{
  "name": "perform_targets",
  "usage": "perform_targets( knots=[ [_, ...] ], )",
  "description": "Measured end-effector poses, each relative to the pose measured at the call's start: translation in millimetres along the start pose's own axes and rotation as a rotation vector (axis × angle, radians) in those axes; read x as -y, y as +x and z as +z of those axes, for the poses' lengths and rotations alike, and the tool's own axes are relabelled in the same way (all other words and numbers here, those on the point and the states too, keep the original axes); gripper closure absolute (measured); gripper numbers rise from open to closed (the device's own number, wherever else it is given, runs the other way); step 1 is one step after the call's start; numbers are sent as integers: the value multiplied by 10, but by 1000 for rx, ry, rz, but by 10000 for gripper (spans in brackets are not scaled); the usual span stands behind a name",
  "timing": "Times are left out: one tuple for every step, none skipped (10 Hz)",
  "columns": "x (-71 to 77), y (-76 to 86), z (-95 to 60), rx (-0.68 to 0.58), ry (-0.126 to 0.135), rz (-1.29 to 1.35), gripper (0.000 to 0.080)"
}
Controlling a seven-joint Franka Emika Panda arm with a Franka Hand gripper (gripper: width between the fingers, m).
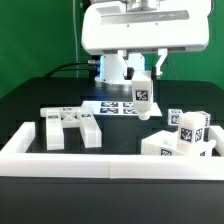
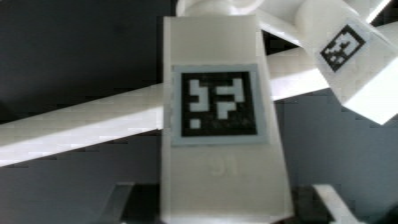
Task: Assemble chair
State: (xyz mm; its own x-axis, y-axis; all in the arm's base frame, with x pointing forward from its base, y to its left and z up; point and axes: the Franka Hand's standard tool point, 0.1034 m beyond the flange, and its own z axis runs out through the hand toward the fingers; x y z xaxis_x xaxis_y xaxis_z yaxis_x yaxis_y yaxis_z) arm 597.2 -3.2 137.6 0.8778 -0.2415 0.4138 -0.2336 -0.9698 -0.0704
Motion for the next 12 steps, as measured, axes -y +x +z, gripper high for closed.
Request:
perform_targets(
  knots=[
    [1, 1, 51, -1, -4, -13, 509],
    [-11, 14, 41, -28, -7, -15, 509],
    [-15, 15, 46, -36, -8, -16, 509],
    [-21, 85, 25, -150, -16, -28, 509],
    [-11, 56, 64, -229, -25, -45, 509],
    [20, 2, 132, -244, -27, -51, 509],
    [55, -56, 177, -223, -26, -45, 509],
    [103, -70, 187, -196, -20, -39, 509],
    [128, -67, 181, -202, -18, -40, 509],
    [158, -99, 200, -197, -17, -44, 509],
    [192, -126, 207, -193, -15, -49, 509],
    [202, -153, 213, -189, -15, -52, 509]
  ],
)
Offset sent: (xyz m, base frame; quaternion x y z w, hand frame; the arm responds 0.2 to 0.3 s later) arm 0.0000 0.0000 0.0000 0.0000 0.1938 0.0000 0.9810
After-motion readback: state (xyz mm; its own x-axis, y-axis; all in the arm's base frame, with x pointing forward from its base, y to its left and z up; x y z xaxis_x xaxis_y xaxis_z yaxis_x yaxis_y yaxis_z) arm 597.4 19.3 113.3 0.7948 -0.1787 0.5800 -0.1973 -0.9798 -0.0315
